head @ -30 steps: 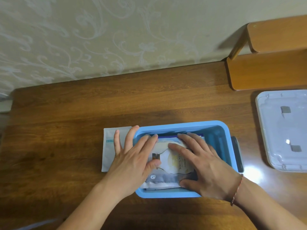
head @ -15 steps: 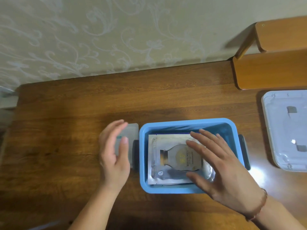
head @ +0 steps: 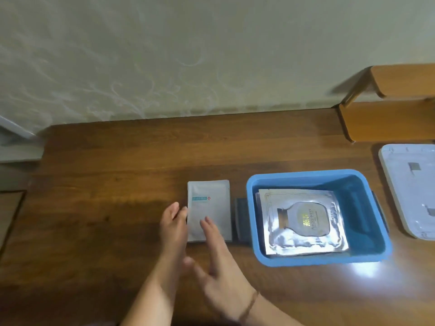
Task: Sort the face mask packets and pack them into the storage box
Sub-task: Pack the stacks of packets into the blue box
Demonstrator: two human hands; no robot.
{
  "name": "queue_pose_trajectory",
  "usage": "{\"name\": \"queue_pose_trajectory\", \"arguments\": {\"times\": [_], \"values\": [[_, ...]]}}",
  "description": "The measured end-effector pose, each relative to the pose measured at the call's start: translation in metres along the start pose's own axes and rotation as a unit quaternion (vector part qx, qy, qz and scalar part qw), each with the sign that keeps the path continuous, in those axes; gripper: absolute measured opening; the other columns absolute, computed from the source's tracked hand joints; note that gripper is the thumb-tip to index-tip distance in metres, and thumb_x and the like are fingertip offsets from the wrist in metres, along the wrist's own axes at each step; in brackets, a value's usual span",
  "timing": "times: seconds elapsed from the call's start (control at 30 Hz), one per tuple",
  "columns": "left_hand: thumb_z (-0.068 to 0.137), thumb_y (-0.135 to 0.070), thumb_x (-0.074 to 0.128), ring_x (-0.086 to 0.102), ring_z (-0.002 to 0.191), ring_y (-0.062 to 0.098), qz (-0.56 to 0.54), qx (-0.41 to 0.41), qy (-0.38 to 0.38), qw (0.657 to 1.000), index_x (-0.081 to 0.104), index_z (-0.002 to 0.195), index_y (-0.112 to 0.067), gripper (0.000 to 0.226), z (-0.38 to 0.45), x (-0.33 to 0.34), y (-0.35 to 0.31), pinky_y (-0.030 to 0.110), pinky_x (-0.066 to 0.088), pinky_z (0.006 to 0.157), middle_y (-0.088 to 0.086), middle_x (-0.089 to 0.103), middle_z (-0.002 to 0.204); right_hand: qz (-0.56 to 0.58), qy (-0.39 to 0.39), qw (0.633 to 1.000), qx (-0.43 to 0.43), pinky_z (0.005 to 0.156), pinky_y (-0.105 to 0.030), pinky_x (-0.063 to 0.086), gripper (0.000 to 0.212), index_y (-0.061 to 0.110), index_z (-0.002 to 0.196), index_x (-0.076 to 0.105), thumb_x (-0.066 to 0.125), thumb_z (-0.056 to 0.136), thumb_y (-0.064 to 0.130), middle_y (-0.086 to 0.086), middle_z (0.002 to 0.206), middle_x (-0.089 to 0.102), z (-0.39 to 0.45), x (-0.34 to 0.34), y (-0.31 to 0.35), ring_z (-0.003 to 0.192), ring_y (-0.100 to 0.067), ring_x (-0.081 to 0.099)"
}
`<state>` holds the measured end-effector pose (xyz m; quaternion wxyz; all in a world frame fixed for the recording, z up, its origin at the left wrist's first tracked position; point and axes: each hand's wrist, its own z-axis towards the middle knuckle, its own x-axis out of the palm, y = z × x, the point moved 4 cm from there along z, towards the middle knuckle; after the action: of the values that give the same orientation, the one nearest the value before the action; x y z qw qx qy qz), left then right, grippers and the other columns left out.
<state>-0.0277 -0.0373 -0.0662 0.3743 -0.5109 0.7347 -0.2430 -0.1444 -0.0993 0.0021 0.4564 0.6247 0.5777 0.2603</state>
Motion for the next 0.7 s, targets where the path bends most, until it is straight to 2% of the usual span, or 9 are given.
{"name": "queue_pose_trajectory", "arguments": {"times": [0.07,0.17,0.23,0.3,0.33,0.43,0.53,0.6,0.7], "values": [[0.097,-0.019,0.059,0.057,0.121,0.023,0.01,-0.006,0.024,1.0,0.056,0.133,-0.014,0.036,0.009,-0.007,-0.002,0.044,0.046,0.104,0.006,0.059,0.136,-0.03,-0.08,0.993,0.08,0.122,-0.033,0.001,0.075,0.027,0.154,0.001,0.05,0.098,0.036,0.008,0.163,-0.011,0.031,0.014,-0.01,0.149,-0.01,-0.011],[0.098,-0.019,0.058,0.06,0.102,0.014,-0.024,-0.031,0.075,0.996,0.056,0.129,-0.015,0.032,0.015,-0.008,-0.005,0.037,0.049,0.095,-0.002,0.061,0.118,-0.031,-0.181,0.967,0.175,0.12,-0.038,0.0,0.08,0.018,0.154,-0.007,0.048,0.098,0.03,-0.002,0.162,-0.015,0.065,0.014,-0.022,0.148,-0.02,-0.015],[0.098,-0.017,0.059,0.061,0.099,0.012,-0.015,-0.04,0.086,0.995,0.058,0.125,-0.014,0.027,0.018,-0.007,-0.006,0.036,0.049,0.095,0.0,0.061,0.116,-0.038,-0.213,0.953,0.212,0.12,-0.043,0.006,0.08,0.017,0.154,-0.006,0.048,0.096,0.028,-0.003,0.162,-0.008,0.073,0.012,-0.03,0.149,-0.023,-0.008],[0.096,-0.015,0.061,0.06,0.113,0.021,-0.008,-0.051,0.09,0.995,0.055,0.135,-0.009,0.04,0.021,-0.009,-0.005,0.041,0.048,0.101,0.006,0.061,0.13,-0.053,-0.244,0.94,0.231,0.118,-0.05,0.019,0.077,0.016,0.153,0.003,0.049,0.092,0.024,-0.006,0.161,0.007,0.076,0.008,-0.031,0.148,-0.026,0.006],[0.095,-0.013,0.062,0.059,0.114,0.023,-0.006,-0.053,0.095,0.994,0.052,0.138,-0.008,0.044,0.02,-0.01,-0.005,0.04,0.049,0.1,0.008,0.06,0.133,-0.058,-0.257,0.935,0.238,0.116,-0.05,0.023,0.074,0.016,0.152,0.007,0.049,0.091,0.021,-0.006,0.159,0.012,0.076,0.008,-0.029,0.146,-0.027,0.011],[0.093,-0.004,0.063,0.06,0.096,0.018,0.011,-0.04,0.107,0.993,0.057,0.132,-0.005,0.04,0.021,-0.008,-0.001,0.035,0.052,0.088,0.012,0.065,0.124,-0.072,-0.262,0.924,0.269,0.115,-0.045,0.024,0.072,0.014,0.152,0.011,0.049,0.091,0.017,-0.008,0.155,0.019,0.078,0.011,-0.027,0.142,-0.029,0.018],[0.094,-0.011,0.062,0.068,0.081,0.018,0.028,-0.039,0.133,0.99,0.064,0.104,-0.015,0.01,0.016,-0.011,0.002,0.042,0.059,0.083,0.003,0.071,0.094,-0.036,-0.26,0.916,0.302,0.112,-0.046,0.03,0.063,0.015,0.149,0.021,0.05,0.092,0.018,-0.01,0.148,0.027,0.079,0.017,-0.031,0.137,-0.03,0.025],[0.095,-0.023,0.064,0.07,0.085,0.022,0.033,-0.037,0.159,0.986,0.065,0.105,-0.017,0.012,0.013,-0.014,0.006,0.045,0.059,0.084,0.002,0.071,0.096,-0.01,-0.251,0.923,0.29,0.11,-0.045,0.034,0.055,0.017,0.142,0.031,0.052,0.091,0.022,-0.009,0.142,0.033,0.078,0.022,-0.033,0.132,-0.029,0.031],[0.094,-0.032,0.065,0.069,0.09,0.019,0.021,-0.011,0.19,0.982,0.064,0.104,-0.021,0.015,0.011,-0.022,0.009,0.04,0.058,0.083,0.001,0.071,0.105,-0.003,-0.229,0.946,0.228,0.106,-0.039,0.038,0.054,0.021,0.137,0.036,0.057,0.088,0.029,-0.005,0.135,0.039,0.072,0.027,-0.031,0.127,-0.026,0.038]]}}
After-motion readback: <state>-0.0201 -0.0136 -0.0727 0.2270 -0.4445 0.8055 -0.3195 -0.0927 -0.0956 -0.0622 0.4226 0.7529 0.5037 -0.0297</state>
